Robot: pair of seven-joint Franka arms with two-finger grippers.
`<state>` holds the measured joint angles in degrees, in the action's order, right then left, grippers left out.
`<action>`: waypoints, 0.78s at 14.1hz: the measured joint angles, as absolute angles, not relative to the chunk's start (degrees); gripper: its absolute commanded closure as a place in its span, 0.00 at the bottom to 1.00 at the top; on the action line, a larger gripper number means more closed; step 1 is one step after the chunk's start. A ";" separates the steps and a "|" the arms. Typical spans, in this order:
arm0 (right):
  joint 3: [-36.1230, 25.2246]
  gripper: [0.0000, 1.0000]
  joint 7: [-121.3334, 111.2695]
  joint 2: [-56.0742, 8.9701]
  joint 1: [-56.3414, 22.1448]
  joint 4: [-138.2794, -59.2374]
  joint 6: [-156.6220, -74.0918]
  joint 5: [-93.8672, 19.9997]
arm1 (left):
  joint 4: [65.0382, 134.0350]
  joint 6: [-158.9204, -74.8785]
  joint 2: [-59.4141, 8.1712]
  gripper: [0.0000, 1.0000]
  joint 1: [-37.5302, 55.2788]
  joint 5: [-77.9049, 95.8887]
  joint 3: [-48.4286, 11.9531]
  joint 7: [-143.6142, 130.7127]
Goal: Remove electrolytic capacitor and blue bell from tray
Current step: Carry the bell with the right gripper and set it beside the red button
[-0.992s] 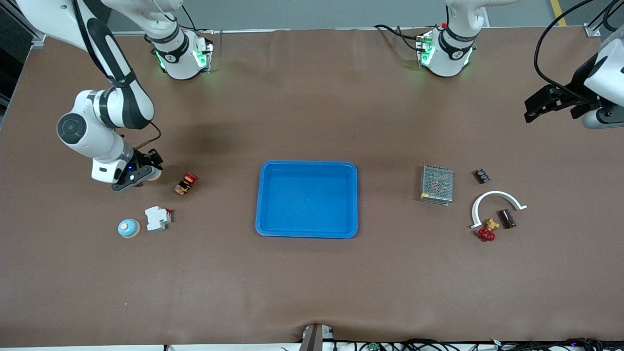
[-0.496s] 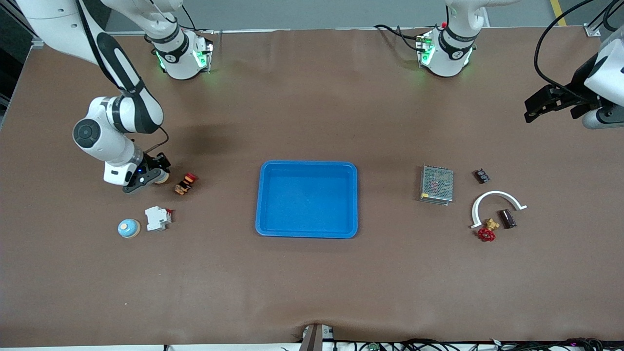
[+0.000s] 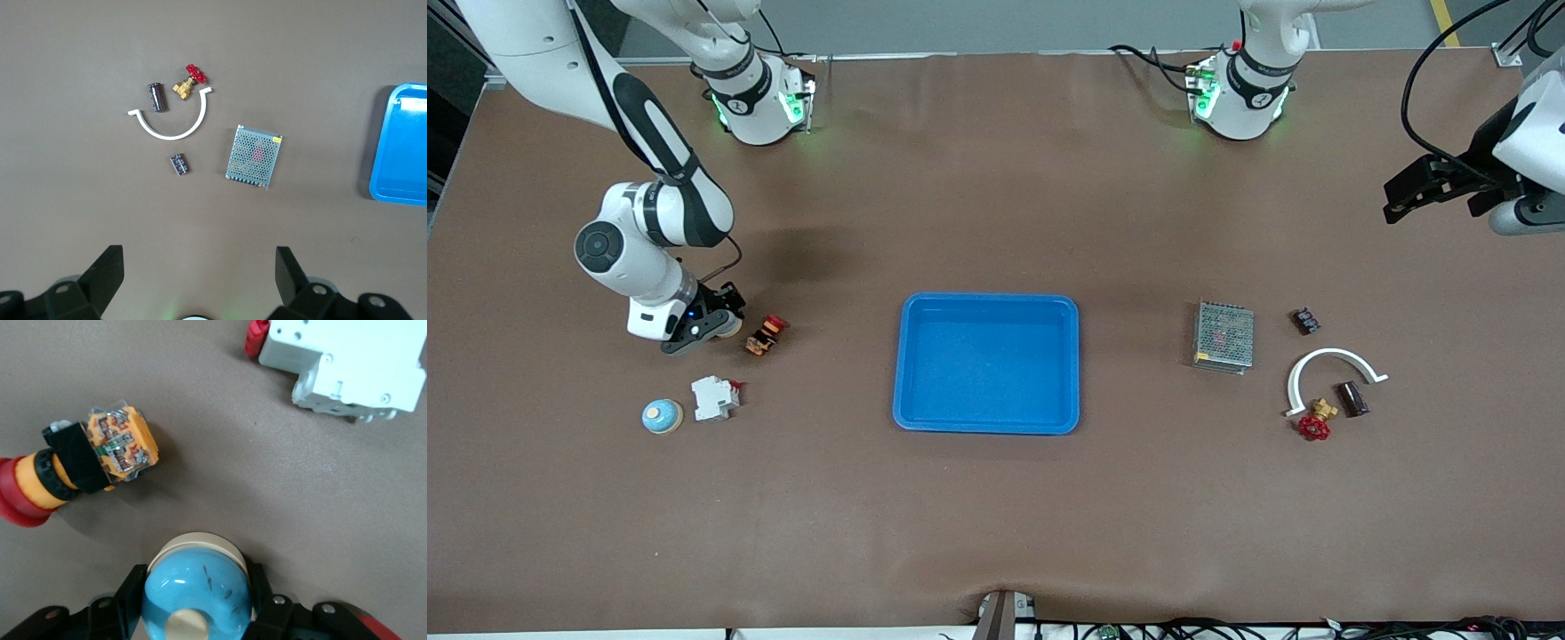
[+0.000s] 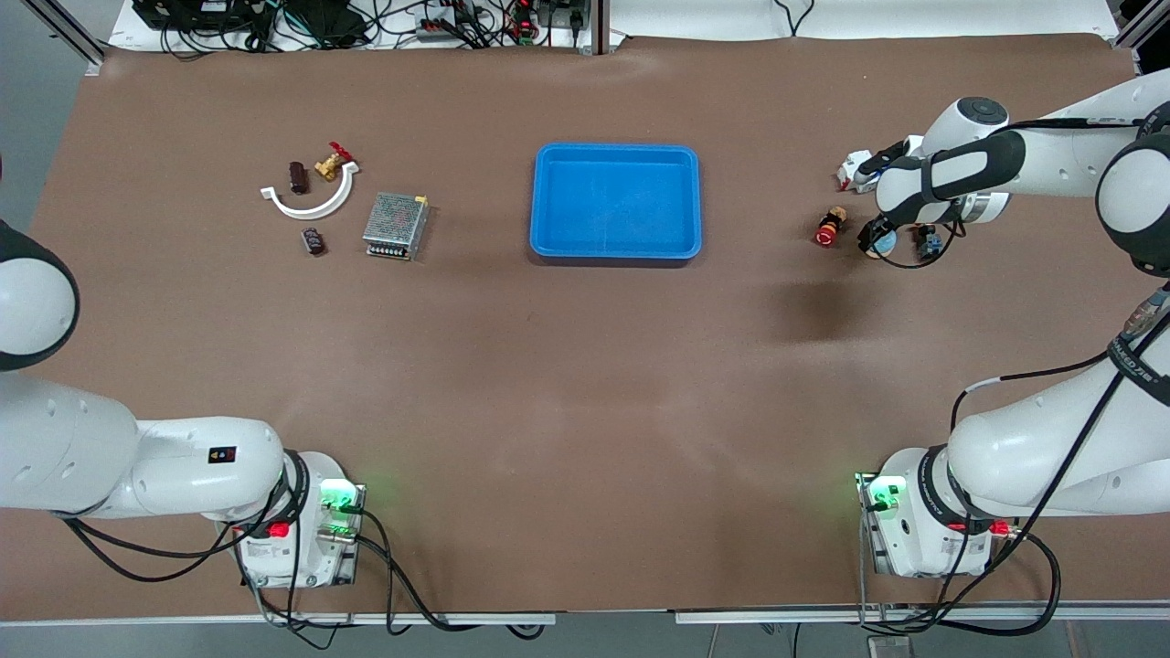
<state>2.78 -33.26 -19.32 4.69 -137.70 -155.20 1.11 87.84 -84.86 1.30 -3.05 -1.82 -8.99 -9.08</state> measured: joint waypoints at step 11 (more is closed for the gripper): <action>3.49 0.00 -33.12 -19.03 4.69 -135.14 -151.65 0.57 | 87.19 -84.34 1.45 0.00 -3.08 -1.82 -9.00 -9.08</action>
